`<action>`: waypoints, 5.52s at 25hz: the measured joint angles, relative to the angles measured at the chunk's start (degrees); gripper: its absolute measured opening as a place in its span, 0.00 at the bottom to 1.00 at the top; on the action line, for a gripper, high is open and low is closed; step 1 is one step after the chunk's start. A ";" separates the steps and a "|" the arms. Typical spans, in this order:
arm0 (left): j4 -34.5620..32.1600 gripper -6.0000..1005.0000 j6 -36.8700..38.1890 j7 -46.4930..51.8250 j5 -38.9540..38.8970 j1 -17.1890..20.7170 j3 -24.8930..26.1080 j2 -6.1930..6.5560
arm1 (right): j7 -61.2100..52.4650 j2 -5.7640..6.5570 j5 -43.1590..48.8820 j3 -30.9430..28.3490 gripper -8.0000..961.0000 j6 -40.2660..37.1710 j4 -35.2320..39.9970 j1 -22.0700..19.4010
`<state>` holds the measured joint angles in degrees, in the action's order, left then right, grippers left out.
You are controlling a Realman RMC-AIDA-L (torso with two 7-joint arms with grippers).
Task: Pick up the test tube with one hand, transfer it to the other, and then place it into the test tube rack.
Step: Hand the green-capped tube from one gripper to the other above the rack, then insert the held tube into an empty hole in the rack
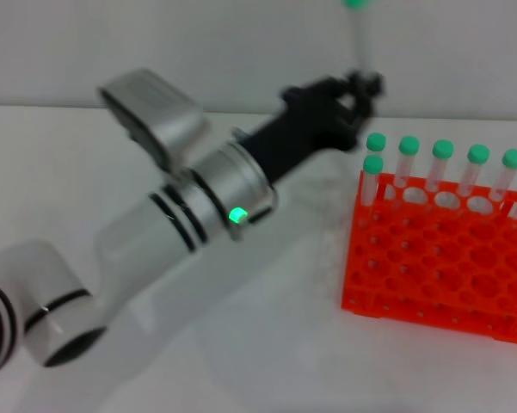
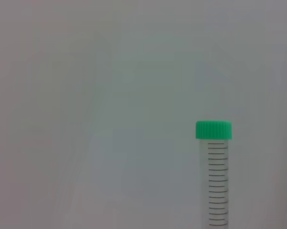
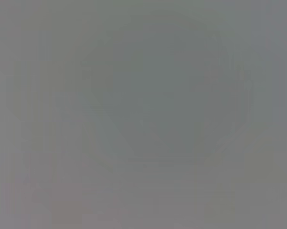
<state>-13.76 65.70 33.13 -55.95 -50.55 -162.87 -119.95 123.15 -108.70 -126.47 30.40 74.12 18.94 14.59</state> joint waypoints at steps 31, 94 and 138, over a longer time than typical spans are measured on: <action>-10.93 0.21 -17.47 -11.36 11.78 -4.30 0.58 -0.69 | -15.53 0.00 35.62 8.87 0.90 18.39 10.95 14.61; -14.55 0.69 -1.54 -32.23 11.83 22.65 15.97 -0.53 | -17.03 0.55 32.50 4.98 0.22 15.41 12.04 16.18; -4.52 0.88 5.98 -27.64 1.98 31.92 23.88 -0.10 | -18.55 -4.85 44.04 20.03 0.22 -0.97 15.77 24.30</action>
<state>-18.28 71.69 5.50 -53.97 -18.63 -138.99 -120.05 104.60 -113.55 -82.43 50.43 73.16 34.71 38.89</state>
